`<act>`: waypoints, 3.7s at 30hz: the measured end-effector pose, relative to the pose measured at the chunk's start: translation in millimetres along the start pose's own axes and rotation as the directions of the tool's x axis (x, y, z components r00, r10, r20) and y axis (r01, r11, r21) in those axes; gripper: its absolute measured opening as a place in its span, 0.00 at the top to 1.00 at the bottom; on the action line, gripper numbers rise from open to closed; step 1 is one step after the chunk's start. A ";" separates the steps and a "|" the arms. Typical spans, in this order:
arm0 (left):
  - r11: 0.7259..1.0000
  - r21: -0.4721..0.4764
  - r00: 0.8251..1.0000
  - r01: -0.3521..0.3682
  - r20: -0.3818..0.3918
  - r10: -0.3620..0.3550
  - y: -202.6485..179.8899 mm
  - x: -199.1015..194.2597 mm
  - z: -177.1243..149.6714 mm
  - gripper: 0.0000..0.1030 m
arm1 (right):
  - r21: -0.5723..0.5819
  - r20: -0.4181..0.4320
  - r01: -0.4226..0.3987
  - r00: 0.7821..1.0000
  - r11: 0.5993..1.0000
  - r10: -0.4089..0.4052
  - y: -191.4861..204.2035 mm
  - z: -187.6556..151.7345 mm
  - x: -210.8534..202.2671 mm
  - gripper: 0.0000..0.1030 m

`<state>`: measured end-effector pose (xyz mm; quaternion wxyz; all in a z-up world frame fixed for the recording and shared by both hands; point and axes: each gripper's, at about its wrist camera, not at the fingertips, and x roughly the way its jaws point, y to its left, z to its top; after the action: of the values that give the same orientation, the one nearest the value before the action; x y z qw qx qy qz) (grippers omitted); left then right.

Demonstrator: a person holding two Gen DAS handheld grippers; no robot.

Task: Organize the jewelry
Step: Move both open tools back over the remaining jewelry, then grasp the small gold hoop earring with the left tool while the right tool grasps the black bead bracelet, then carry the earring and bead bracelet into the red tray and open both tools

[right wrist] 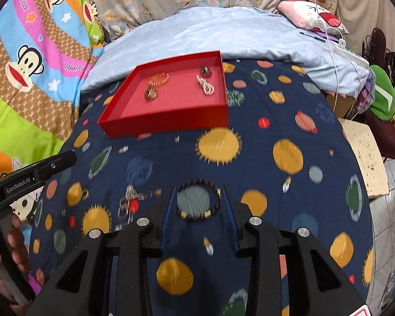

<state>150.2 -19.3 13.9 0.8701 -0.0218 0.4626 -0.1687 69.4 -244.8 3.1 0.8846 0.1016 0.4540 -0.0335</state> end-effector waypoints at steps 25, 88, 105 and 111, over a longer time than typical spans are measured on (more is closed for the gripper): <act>0.991 -0.082 0.988 -0.102 -0.121 0.092 59.6 3.6 -86.1 0.44 | -0.003 -0.067 0.021 0.998 1.000 -0.021 -2.1 -50.5 -0.3 0.67; 1.000 0.003 0.995 0.027 -0.100 -0.026 21.3 43.0 -46.9 0.84 | 0.014 -0.067 0.030 0.997 0.999 -0.029 -13.1 -1.1 64.9 0.93; 0.996 0.025 0.996 0.083 -0.030 -0.082 0.7 -0.6 -30.4 0.84 | -0.029 0.039 -0.019 0.999 0.999 0.020 3.5 8.2 12.4 0.93; 0.995 0.037 0.995 0.095 -0.012 -0.094 -5.3 -11.2 -23.7 0.84 | -0.039 0.068 -0.028 0.997 0.999 0.031 8.1 14.2 -0.1 0.94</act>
<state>123.7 -18.0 10.3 0.8589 -0.0265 0.4624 -0.2184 81.8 -239.9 12.5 0.9018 0.0904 0.4224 -0.0154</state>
